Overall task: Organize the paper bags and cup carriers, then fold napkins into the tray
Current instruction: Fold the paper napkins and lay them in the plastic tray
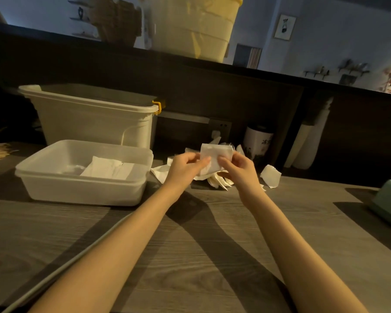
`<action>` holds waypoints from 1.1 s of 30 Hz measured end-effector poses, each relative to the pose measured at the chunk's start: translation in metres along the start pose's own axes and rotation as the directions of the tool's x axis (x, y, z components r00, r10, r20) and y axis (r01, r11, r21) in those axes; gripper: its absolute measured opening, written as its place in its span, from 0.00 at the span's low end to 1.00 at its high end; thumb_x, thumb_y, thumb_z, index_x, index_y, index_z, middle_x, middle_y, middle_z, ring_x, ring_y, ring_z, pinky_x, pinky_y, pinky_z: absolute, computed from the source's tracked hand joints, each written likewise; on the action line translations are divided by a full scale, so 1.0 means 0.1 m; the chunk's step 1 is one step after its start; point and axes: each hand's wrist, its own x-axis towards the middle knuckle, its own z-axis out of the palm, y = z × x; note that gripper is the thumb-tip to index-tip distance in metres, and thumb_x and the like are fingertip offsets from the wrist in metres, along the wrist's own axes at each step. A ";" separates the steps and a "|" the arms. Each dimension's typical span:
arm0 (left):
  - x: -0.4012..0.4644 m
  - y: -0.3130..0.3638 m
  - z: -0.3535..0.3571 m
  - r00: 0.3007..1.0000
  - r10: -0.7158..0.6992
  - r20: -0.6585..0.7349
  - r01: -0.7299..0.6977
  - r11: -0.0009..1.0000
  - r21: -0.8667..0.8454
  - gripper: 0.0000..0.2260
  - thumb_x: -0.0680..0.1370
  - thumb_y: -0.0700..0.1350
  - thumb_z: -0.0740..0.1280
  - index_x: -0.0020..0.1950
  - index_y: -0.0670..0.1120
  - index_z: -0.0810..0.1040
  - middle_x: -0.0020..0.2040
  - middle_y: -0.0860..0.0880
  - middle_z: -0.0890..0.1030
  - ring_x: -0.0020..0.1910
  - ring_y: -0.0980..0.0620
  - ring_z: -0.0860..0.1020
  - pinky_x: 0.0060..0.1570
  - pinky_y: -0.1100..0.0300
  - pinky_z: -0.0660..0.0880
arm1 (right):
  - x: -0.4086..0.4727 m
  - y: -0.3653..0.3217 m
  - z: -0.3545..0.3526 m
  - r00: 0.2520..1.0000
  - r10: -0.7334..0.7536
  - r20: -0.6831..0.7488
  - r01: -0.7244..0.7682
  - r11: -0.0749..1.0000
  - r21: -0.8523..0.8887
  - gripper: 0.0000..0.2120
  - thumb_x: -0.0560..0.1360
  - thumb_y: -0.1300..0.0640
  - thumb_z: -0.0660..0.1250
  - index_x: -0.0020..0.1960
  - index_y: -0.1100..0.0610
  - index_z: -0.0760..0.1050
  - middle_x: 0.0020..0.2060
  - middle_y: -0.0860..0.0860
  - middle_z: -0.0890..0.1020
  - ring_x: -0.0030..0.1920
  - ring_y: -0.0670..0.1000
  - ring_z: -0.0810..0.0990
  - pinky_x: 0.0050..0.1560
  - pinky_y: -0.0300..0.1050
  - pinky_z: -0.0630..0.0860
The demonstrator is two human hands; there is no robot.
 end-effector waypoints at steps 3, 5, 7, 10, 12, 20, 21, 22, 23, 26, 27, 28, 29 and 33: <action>0.01 0.00 -0.01 0.999 0.043 -0.025 -0.041 0.997 0.065 0.12 0.77 0.46 0.66 0.57 0.41 0.78 0.49 0.48 0.79 0.49 0.56 0.76 0.43 0.70 0.73 | -0.04 0.03 -0.02 0.996 -0.079 -0.037 0.076 0.994 -0.080 0.01 0.76 0.58 0.66 0.46 0.53 0.76 0.45 0.57 0.81 0.46 0.49 0.78 0.46 0.38 0.75; 0.01 -0.01 0.00 0.998 0.044 -0.044 -0.040 0.995 0.088 0.12 0.78 0.46 0.64 0.58 0.41 0.76 0.50 0.49 0.78 0.51 0.55 0.75 0.43 0.70 0.73 | -0.05 0.04 -0.03 0.992 -0.124 -0.037 0.118 0.984 -0.136 0.01 0.77 0.58 0.65 0.46 0.53 0.75 0.43 0.51 0.80 0.45 0.47 0.78 0.45 0.37 0.76; 0.01 -0.02 0.01 0.998 0.011 -0.064 -0.006 0.996 0.084 0.10 0.79 0.47 0.62 0.56 0.43 0.74 0.50 0.49 0.76 0.51 0.54 0.76 0.44 0.67 0.75 | -0.05 0.06 0.00 0.988 -0.152 -0.017 0.147 0.975 -0.166 0.03 0.77 0.57 0.65 0.49 0.55 0.75 0.43 0.47 0.79 0.46 0.45 0.79 0.44 0.35 0.77; -0.01 0.00 0.04 0.993 -0.034 -0.112 0.041 0.998 0.056 0.09 0.80 0.47 0.60 0.56 0.44 0.72 0.51 0.50 0.75 0.50 0.53 0.75 0.40 0.67 0.75 | -0.05 0.08 0.01 0.989 -0.147 -0.007 0.143 0.973 -0.182 0.05 0.77 0.56 0.65 0.50 0.56 0.75 0.43 0.47 0.79 0.46 0.46 0.80 0.44 0.38 0.80; -0.02 0.02 0.06 0.990 -0.102 -0.098 0.100 0.995 -0.029 0.12 0.79 0.47 0.62 0.60 0.44 0.72 0.52 0.50 0.75 0.50 0.53 0.76 0.41 0.66 0.75 | -0.06 0.08 0.01 0.989 -0.145 -0.016 0.139 0.972 -0.190 0.03 0.76 0.56 0.66 0.49 0.55 0.74 0.41 0.47 0.79 0.44 0.48 0.81 0.41 0.42 0.81; -0.01 0.00 0.03 0.962 -0.270 -0.034 0.265 0.958 -0.112 0.16 0.76 0.46 0.67 0.62 0.42 0.71 0.50 0.49 0.76 0.53 0.51 0.76 0.47 0.59 0.76 | -0.01 0.15 -0.01 0.985 -0.160 -0.071 0.139 0.960 -0.242 0.05 0.78 0.57 0.63 0.50 0.58 0.74 0.34 0.49 0.78 0.31 0.41 0.76 0.29 0.31 0.72; 0.00 0.00 0.01 0.958 -0.280 -0.061 0.272 0.955 -0.118 0.17 0.77 0.45 0.66 0.63 0.42 0.70 0.53 0.48 0.76 0.54 0.50 0.75 0.48 0.58 0.76 | 0.01 0.18 -0.04 0.982 -0.152 -0.108 0.119 0.957 -0.266 0.06 0.78 0.56 0.63 0.51 0.59 0.75 0.35 0.49 0.78 0.32 0.42 0.76 0.31 0.31 0.73; 0.02 -0.01 -0.01 0.951 -0.298 -0.086 0.286 0.950 -0.126 0.17 0.77 0.45 0.65 0.65 0.42 0.69 0.55 0.47 0.75 0.55 0.49 0.75 0.49 0.57 0.76 | 0.02 0.22 -0.07 0.981 -0.143 -0.134 0.099 0.952 -0.289 0.08 0.78 0.56 0.62 0.52 0.59 0.75 0.35 0.49 0.78 0.34 0.43 0.76 0.33 0.32 0.73; 0.03 -0.02 -0.02 0.941 -0.320 -0.108 0.304 0.942 -0.142 0.18 0.78 0.44 0.65 0.66 0.42 0.68 0.56 0.46 0.75 0.54 0.49 0.75 0.48 0.56 0.77 | 0.04 0.25 -0.09 0.980 -0.132 -0.147 0.082 0.948 -0.307 0.09 0.79 0.55 0.62 0.53 0.60 0.75 0.36 0.48 0.78 0.35 0.43 0.76 0.35 0.33 0.73; 0.06 -0.04 -0.04 0.917 -0.369 -0.153 0.341 0.922 -0.183 0.18 0.77 0.43 0.66 0.66 0.42 0.68 0.54 0.46 0.74 0.46 0.50 0.78 0.36 0.60 0.79 | 0.07 0.33 -0.11 0.981 -0.111 -0.157 0.044 0.924 -0.380 0.09 0.78 0.55 0.62 0.54 0.59 0.75 0.40 0.48 0.79 0.40 0.44 0.77 0.39 0.34 0.72; 0.06 -0.04 -0.05 0.914 -0.369 -0.169 0.342 0.924 -0.171 0.19 0.77 0.43 0.66 0.66 0.42 0.69 0.54 0.46 0.74 0.46 0.50 0.78 0.34 0.61 0.79 | 0.08 0.36 -0.11 0.981 -0.110 -0.159 0.032 0.904 -0.427 0.09 0.78 0.54 0.63 0.54 0.58 0.75 0.43 0.49 0.79 0.42 0.45 0.77 0.40 0.34 0.72; 0.06 -0.05 -0.05 0.916 -0.360 -0.176 0.335 0.929 -0.157 0.19 0.76 0.43 0.67 0.66 0.41 0.69 0.54 0.46 0.74 0.49 0.48 0.78 0.36 0.59 0.80 | 0.09 0.39 -0.12 0.983 -0.102 -0.153 0.016 0.877 -0.481 0.09 0.78 0.54 0.64 0.55 0.57 0.75 0.45 0.49 0.79 0.43 0.45 0.77 0.41 0.34 0.72; 0.07 -0.06 -0.05 0.922 -0.346 -0.176 0.324 0.936 -0.139 0.19 0.76 0.42 0.68 0.65 0.41 0.69 0.55 0.45 0.75 0.52 0.47 0.77 0.42 0.55 0.81 | 0.10 0.43 -0.13 0.988 -0.084 -0.133 -0.001 0.842 -0.540 0.10 0.77 0.53 0.65 0.55 0.55 0.74 0.47 0.49 0.79 0.44 0.45 0.76 0.42 0.36 0.72; 0.05 -0.08 -0.07 0.940 -0.318 -0.128 0.309 0.947 -0.085 0.19 0.73 0.41 0.71 0.63 0.41 0.72 0.57 0.44 0.77 0.57 0.46 0.75 0.57 0.49 0.75 | 0.07 0.57 -0.19 0.999 -0.031 -0.006 0.017 0.686 -0.727 0.19 0.73 0.44 0.68 0.59 0.52 0.73 0.54 0.48 0.75 0.49 0.47 0.75 0.46 0.43 0.74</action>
